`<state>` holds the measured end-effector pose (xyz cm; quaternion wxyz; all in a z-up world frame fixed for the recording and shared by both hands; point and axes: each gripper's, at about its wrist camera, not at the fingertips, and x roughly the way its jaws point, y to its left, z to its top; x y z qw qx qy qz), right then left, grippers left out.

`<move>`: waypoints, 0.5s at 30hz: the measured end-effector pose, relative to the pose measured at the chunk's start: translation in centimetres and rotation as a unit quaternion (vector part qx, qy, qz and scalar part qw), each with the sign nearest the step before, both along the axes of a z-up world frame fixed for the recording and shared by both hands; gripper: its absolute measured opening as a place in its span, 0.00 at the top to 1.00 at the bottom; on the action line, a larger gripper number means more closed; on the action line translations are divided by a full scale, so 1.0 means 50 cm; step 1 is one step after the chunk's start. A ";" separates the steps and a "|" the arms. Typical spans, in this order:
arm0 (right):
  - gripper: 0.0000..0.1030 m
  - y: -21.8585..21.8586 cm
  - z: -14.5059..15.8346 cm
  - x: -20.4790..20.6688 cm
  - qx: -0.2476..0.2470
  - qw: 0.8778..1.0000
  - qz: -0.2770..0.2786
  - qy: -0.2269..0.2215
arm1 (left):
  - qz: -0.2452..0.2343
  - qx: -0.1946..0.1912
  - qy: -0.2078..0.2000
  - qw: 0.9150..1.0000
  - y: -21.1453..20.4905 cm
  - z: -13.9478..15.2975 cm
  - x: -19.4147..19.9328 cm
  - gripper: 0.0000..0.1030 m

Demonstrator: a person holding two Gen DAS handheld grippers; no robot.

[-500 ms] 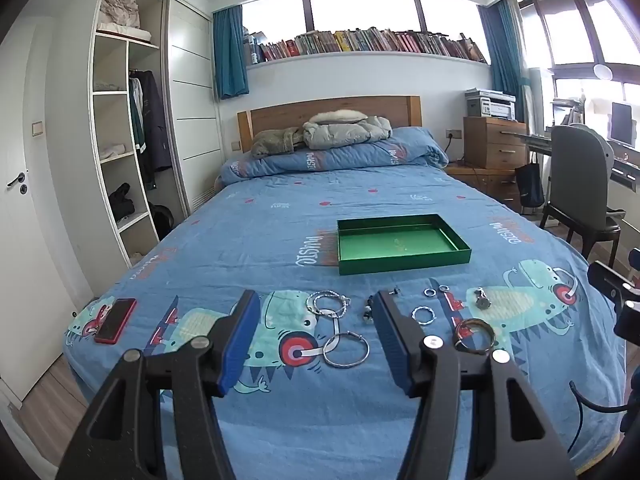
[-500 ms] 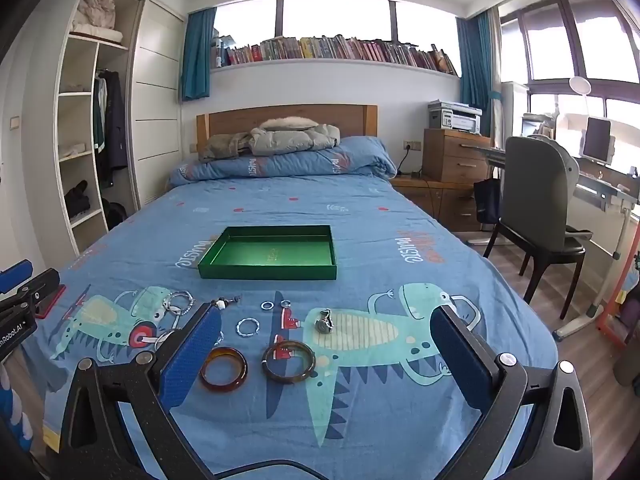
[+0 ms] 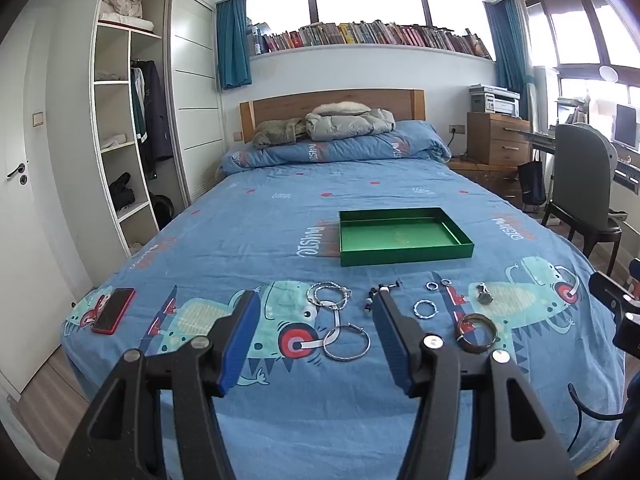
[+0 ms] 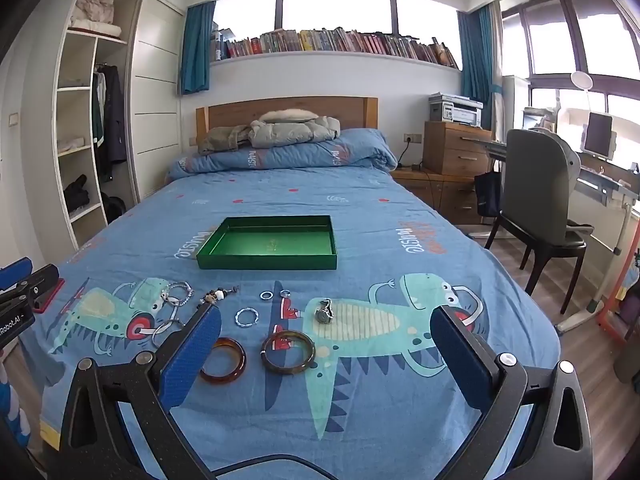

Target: Organize jewelry

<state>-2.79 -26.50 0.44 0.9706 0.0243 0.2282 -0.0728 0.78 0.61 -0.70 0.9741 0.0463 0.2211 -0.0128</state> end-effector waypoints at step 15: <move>0.00 0.003 -0.013 0.003 0.012 1.000 0.022 0.006 | 0.007 -0.006 0.015 1.000 0.003 -0.014 0.008 0.45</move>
